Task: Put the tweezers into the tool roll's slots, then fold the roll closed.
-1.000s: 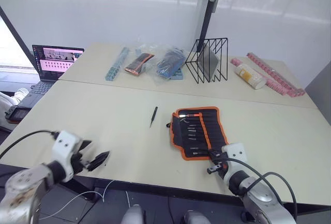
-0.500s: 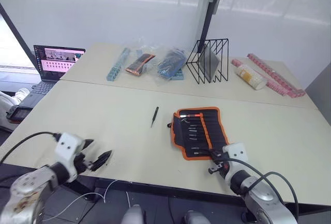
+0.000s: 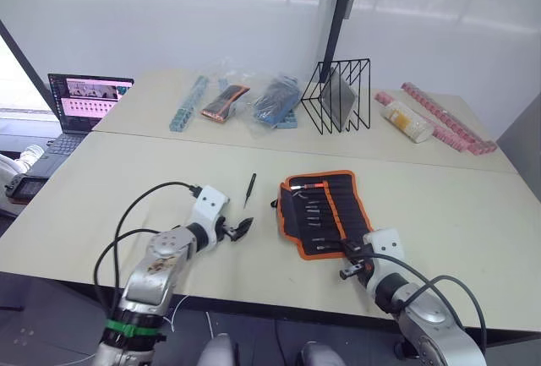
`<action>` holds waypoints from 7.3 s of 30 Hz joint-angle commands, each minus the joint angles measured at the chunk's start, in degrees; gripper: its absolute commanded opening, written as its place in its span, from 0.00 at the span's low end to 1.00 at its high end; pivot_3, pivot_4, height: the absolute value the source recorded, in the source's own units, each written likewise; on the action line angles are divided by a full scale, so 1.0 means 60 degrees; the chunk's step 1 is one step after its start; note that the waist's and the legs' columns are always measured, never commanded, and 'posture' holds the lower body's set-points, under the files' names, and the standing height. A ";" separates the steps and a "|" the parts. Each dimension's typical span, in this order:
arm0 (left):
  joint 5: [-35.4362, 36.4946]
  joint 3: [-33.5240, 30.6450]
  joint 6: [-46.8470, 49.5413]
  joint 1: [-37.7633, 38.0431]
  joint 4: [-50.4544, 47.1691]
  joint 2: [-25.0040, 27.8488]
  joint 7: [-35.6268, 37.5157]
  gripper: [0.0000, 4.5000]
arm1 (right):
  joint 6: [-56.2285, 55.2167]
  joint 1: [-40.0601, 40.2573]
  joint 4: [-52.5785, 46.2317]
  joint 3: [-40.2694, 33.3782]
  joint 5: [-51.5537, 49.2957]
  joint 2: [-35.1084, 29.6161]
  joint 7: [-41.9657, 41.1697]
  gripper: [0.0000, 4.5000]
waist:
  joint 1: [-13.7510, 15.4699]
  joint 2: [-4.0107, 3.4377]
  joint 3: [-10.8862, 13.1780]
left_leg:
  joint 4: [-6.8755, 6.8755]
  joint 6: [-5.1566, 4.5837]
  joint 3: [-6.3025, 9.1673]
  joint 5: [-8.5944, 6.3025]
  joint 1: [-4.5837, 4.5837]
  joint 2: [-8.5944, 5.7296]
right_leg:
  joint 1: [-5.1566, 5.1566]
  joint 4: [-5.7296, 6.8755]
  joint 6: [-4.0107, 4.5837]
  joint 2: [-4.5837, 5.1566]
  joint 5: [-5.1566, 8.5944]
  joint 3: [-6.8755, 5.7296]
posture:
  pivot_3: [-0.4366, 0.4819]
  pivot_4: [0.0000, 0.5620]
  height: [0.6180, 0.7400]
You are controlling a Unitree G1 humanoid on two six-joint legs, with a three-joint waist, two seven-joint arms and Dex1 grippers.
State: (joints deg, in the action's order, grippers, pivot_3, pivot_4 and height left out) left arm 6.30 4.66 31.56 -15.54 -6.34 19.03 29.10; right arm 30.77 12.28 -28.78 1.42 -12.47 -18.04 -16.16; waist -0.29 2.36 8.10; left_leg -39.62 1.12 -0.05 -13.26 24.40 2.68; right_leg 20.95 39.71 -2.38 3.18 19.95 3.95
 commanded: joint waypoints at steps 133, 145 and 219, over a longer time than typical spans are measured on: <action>-0.1847 0.4367 0.0012 -0.6900 0.4567 -0.2016 0.4989 0.53 | 0.0613 0.1100 -0.0284 0.0270 0.0511 0.0785 0.1183 0.00 | 0.0019 -0.0010 0.0074 | 0.0072 -0.0074 0.0031 0.0048 0.0048 -0.0119 | -0.0032 -0.0068 -0.0059 0.0037 0.0002 -0.0010 | 0.48 0.27 0.54; 0.0256 0.1162 0.1554 -0.4616 0.0047 0.0714 0.5087 0.99 | 0.0421 0.0493 -0.1219 -0.0378 -0.0106 0.0408 0.0466 0.00 | -0.0109 -0.0035 0.0076 | 0.0080 -0.0072 0.0080 0.0049 0.0017 -0.0115 | -0.0023 0.0003 -0.0055 0.0041 0.0000 -0.0003 | 0.48 0.27 0.54; 0.4222 -0.3573 -0.1827 0.3010 -0.2440 0.3621 0.4141 1.00 | -0.2162 -0.1658 -0.0150 0.2856 0.1604 -0.0219 -0.0894 0.99 | 0.0006 0.0108 0.0049 | 0.0102 0.0071 -0.0917 -0.0047 -0.0086 0.0378 | 0.0570 0.0213 0.0163 -0.0049 -0.0173 0.0212 | 0.48 0.27 0.57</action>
State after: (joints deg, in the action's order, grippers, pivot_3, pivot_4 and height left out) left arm 30.96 -16.43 20.44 2.88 -19.49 39.88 53.54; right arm 20.28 3.82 -29.70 17.78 -4.47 -19.73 -22.10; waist -0.25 3.01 8.40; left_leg -39.04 1.54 -5.21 -13.55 23.95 4.90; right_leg 24.22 40.98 -1.47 2.67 18.92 5.25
